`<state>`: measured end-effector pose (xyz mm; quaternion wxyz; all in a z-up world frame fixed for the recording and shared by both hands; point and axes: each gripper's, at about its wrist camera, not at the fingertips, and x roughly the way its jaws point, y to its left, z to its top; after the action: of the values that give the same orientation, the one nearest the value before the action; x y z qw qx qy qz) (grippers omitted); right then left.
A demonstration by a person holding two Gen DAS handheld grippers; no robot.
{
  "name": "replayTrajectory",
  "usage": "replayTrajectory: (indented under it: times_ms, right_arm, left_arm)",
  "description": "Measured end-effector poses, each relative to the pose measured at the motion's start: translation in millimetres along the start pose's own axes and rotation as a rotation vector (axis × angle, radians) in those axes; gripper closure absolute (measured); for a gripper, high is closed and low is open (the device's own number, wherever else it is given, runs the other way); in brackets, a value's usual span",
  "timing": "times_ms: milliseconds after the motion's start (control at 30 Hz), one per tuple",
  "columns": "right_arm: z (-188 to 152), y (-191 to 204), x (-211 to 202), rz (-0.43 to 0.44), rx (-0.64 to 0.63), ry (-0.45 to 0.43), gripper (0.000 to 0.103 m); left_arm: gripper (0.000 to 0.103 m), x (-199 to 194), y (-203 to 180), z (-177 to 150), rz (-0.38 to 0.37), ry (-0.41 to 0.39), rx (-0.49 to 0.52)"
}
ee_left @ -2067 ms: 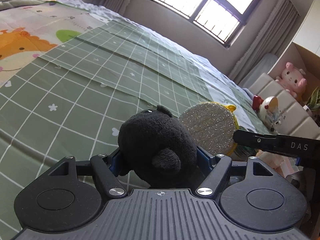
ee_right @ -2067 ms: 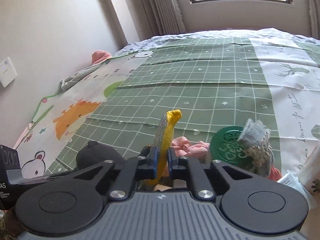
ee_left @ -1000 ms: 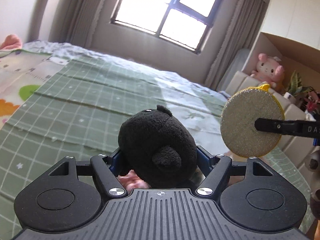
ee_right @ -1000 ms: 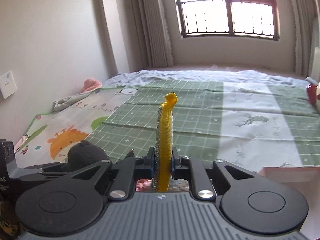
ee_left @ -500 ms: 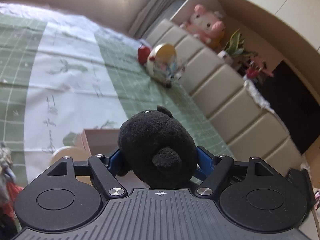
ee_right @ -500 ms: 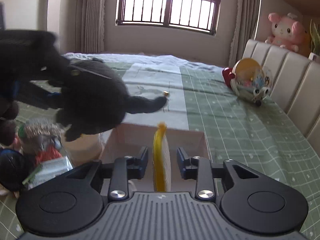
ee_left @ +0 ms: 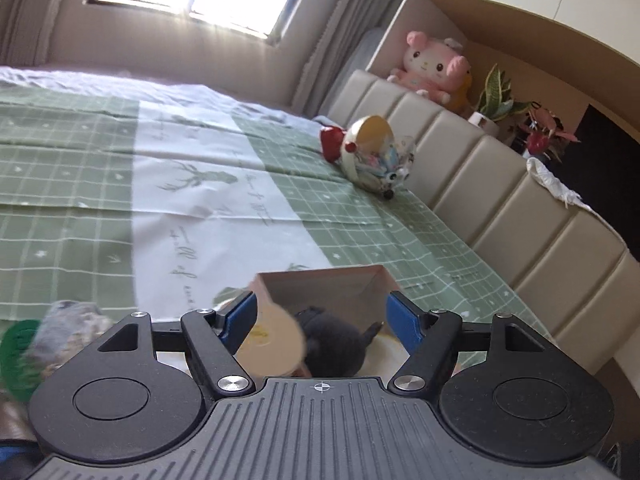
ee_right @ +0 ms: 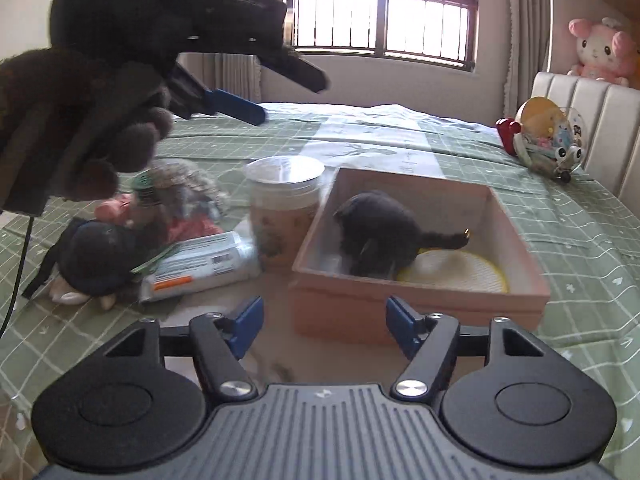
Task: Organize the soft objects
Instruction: 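Grasp the blue-black cap with the left tool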
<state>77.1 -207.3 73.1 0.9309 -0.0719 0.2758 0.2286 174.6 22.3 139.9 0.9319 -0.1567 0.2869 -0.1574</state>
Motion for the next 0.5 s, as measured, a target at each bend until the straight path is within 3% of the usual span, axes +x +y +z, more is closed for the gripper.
replayTrajectory:
  times_ms: [200, 333, 500]
  right_arm:
    - [-14.6, 49.8, -1.6, 0.01, -0.017, -0.005, 0.028]
    - [-20.0, 71.6, 2.7, 0.07, 0.009, 0.018, 0.019]
    - [-33.9, 92.2, 14.5, 0.084, 0.004, 0.052, 0.019]
  left_arm:
    - [0.027, -92.0, 60.1, -38.3, 0.17, -0.115, 0.009]
    - [0.027, -137.5, 118.2, -63.3, 0.271, -0.156, -0.125]
    - [0.027, -153.8, 167.0, -98.8, 0.324, -0.134, -0.275]
